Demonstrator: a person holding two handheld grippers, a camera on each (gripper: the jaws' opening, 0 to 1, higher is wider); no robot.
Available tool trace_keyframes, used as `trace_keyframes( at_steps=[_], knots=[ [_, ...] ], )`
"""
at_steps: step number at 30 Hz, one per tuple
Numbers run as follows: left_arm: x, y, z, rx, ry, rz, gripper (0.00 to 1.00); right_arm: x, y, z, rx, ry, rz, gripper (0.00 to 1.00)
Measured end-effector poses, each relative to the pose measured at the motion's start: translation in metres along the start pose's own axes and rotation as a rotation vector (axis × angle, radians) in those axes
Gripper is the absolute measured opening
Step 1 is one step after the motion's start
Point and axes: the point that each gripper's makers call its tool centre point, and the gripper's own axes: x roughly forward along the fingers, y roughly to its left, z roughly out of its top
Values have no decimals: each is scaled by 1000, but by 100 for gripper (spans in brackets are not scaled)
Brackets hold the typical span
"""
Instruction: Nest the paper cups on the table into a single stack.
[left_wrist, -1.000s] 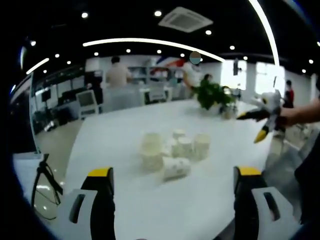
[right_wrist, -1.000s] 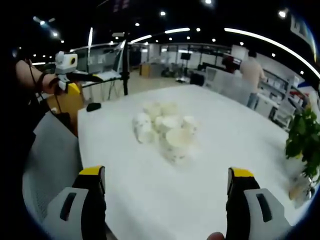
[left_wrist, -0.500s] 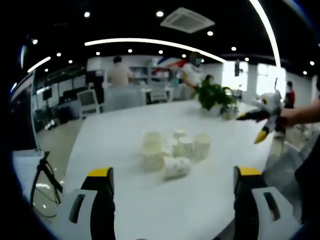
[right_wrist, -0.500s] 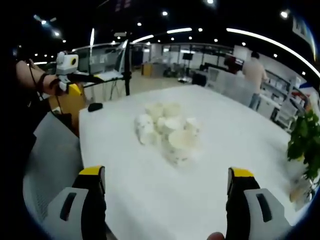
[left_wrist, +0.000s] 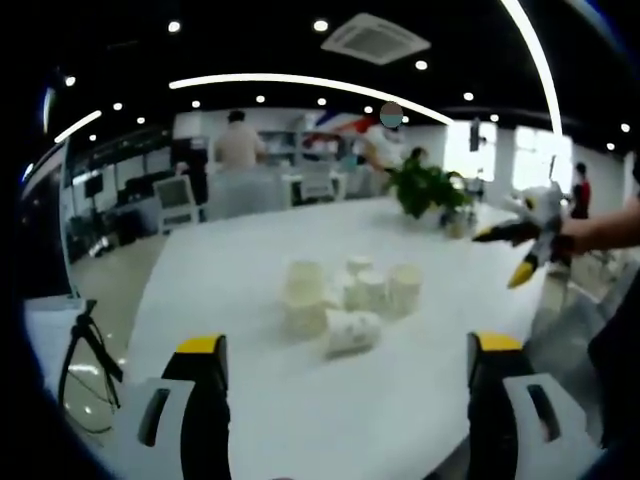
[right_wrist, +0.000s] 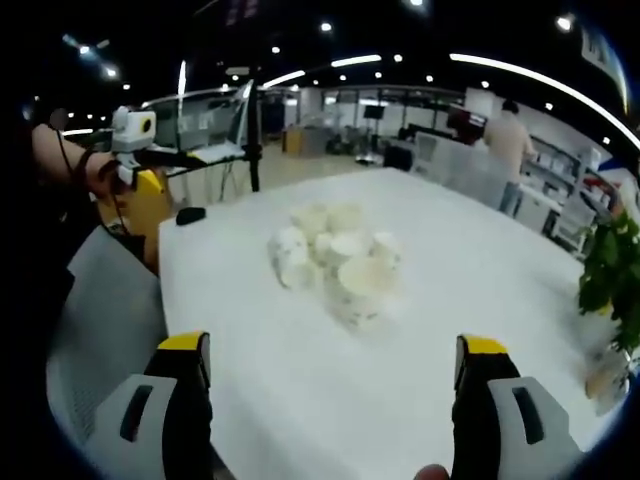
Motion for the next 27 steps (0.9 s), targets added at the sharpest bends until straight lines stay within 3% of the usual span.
trace_keyframes(
  at_steps=[27],
  knots=[
    [6,-2,6,26,8,-13,97,-4,0,-3,-2,4,-3,100]
  ],
)
